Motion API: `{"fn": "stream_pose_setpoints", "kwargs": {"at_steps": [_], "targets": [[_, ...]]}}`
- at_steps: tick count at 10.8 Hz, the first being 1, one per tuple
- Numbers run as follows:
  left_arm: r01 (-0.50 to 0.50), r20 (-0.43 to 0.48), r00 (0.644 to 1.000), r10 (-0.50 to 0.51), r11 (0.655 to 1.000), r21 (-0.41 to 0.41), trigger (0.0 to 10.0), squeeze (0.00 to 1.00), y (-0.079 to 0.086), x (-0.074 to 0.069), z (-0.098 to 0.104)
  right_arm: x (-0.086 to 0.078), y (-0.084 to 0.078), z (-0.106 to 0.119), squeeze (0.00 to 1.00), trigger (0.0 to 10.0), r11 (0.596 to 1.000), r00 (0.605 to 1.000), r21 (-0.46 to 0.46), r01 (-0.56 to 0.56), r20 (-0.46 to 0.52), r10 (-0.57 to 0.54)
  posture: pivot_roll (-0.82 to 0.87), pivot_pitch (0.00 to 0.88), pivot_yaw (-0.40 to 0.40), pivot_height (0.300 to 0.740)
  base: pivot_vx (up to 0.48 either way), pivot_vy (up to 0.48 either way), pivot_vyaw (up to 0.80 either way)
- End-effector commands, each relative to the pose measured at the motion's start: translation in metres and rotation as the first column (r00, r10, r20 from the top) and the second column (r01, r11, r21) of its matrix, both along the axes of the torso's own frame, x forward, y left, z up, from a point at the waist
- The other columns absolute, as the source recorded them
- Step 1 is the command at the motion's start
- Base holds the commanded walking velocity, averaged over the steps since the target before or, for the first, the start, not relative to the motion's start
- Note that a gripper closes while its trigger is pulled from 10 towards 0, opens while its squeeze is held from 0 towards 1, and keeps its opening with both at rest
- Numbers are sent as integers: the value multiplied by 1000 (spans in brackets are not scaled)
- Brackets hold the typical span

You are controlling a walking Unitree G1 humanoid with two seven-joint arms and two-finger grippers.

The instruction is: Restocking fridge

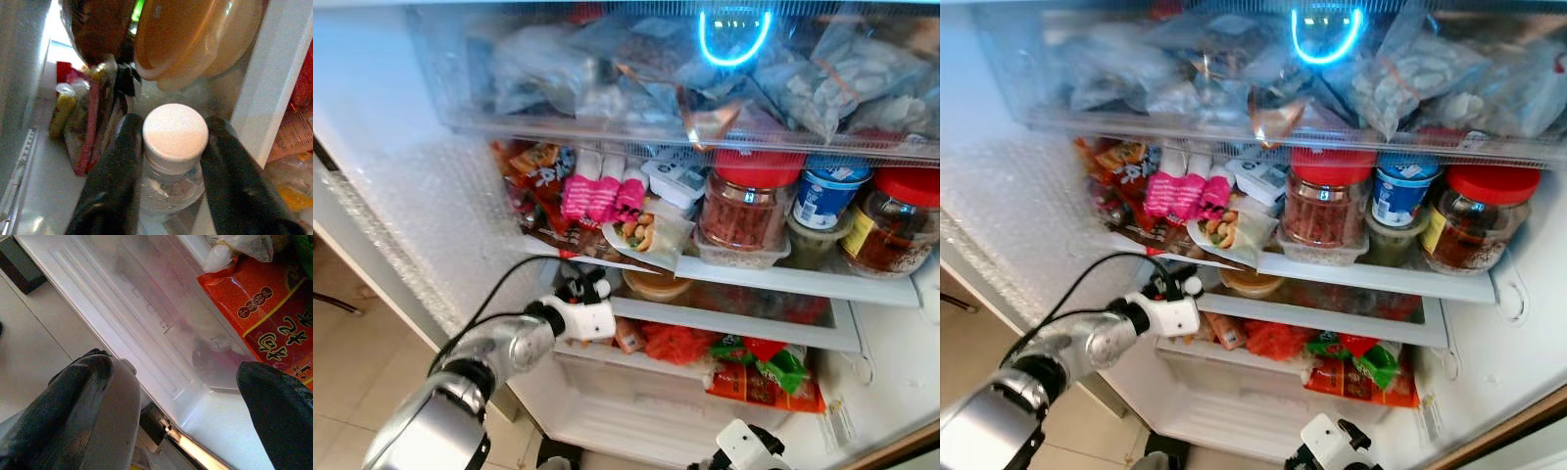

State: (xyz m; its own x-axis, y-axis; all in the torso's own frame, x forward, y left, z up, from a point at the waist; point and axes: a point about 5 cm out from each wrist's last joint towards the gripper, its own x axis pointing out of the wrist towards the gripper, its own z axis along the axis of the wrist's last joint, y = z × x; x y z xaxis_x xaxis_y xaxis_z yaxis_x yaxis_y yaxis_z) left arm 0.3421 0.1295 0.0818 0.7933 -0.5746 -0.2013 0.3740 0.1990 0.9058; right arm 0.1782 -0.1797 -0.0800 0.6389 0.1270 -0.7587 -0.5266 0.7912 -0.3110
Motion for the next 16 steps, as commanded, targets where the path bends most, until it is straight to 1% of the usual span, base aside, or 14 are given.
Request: {"fn": "stream_pose_setpoints", "kwargs": {"at_steps": [1, 2, 7, 9, 10, 11, 12, 13, 14, 15, 16], "targets": [[-21, -55, 998, 24, 998, 57, 10000, 694, 9, -4, -10, -86, -9, -33, 0, 10000, 998, 945, -67, -15, -326, -8, -168, 165, 88, 618, 0, 0, 0], [-26, -49, 998, 28, 998, 54, 10000, 1000, 9, -2, -8, -86, -9, -33, 0, 10000, 998, 945, -69, -16, -326, -8, -169, 167, 88, 618, 0, 0, 0], [-53, -53, 997, 54, 999, 12, 10000, 1000, 7, 1, -5, -86, -11, -33, 0, 10000, 997, 946, -75, -22, -325, -4, -174, 169, 81, 618, 0, 0, 0], [-47, -41, 998, 47, 999, 16, 10000, 1000, 5, 2, -4, -86, -11, -33, 0, 10000, 997, 946, -77, -24, -324, -3, -175, 162, 83, 618, 0, 0, 0], [-45, -14, 999, 45, 999, 18, 10000, 1000, 4, 4, 0, -86, -11, -33, 0, 10000, 997, 946, -78, -23, -323, -4, -175, 162, 83, 618, 0, 0, 0], [-40, 4, 999, 40, 999, 13, 10000, 0, 2, 5, 3, -86, -11, -33, 0, 10000, 997, 947, -79, -22, -322, -5, -173, 159, 83, 618, 0, 0, 0], [-32, 16, 999, 32, 999, -1, 10000, 0, 0, 6, 5, -85, -11, -33, 0, 10000, 996, 947, -80, -24, -323, -3, -172, 156, 84, 618, 0, 0, 0], [-32, 14, 999, 33, 998, -48, 10000, 0, -2, 6, 8, -85, -11, -33, 0, 10000, 996, 947, -81, -26, -322, -2, -171, 150, 86, 618, 0, 0, 0], [-51, -11, 999, 50, 990, -129, 10000, 0, -3, 3, 7, -84, -10, -33, 0, 10000, 996, 947, -82, -27, -321, -1, -170, 144, 89, 618, 0, 0, 0], [-53, -35, 998, 46, 977, -206, 10000, 0, -5, -1, 4, -83, -10, -33, 0, 10000, 996, 948, -84, -32, -319, 3, -167, 138, 89, 618, 0, 0, 0], [-55, -51, 998, 43, 962, -266, 10000, 0, -6, -7, 0, -83, -10, -33, 0, 10000, 995, 948, -88, -37, -318, 7, -163, 132, 89, 618, 0, 0, 0]]}}
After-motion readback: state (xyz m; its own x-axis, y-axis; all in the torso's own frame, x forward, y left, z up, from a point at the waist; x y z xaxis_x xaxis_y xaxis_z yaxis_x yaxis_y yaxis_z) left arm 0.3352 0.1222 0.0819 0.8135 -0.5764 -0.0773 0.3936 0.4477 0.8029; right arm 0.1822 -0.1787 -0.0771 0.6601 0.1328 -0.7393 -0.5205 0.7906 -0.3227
